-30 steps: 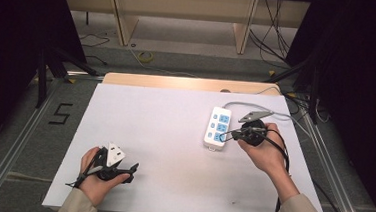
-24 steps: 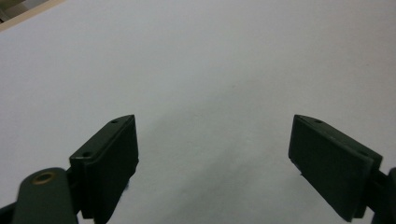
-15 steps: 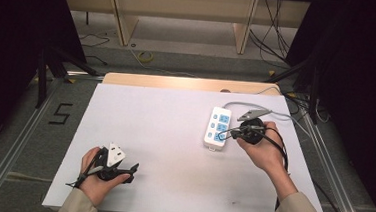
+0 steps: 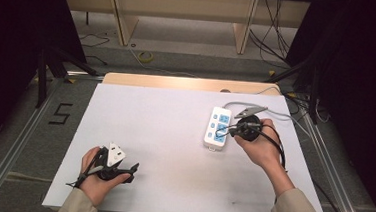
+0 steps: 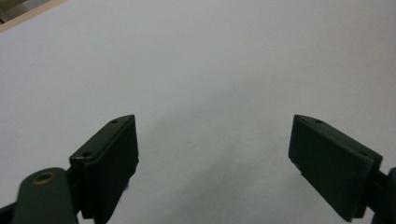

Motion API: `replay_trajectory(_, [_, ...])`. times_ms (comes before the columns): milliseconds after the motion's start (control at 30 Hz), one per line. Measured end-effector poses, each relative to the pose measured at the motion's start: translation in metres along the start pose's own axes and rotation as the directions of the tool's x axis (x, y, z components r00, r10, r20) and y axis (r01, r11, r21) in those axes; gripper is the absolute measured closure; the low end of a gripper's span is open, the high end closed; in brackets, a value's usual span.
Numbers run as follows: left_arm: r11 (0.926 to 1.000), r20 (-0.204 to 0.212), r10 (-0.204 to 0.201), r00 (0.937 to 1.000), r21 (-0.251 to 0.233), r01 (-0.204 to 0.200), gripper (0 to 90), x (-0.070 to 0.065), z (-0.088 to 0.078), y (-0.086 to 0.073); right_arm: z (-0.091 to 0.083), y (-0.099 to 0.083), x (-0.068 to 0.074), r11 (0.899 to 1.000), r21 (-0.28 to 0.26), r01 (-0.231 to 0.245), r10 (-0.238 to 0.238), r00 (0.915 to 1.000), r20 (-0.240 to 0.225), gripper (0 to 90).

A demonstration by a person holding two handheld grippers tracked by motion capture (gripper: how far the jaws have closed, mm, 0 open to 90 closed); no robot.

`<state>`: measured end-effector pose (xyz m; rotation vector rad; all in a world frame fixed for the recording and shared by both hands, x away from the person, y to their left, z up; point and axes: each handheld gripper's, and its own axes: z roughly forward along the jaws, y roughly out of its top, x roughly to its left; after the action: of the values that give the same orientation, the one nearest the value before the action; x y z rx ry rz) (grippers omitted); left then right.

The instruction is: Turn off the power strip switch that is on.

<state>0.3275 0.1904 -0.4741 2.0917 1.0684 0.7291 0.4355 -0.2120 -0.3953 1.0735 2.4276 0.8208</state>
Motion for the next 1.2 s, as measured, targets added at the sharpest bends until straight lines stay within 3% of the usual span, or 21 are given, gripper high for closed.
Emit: replay_trajectory(1200, [1.0,0.002,0.001,1.0,0.0,-0.001,15.6,-0.001,0.0,0.0,0.023,0.02,0.004,0.999,0.043,0.013,-0.013,0.9999,-0.01,90.0])
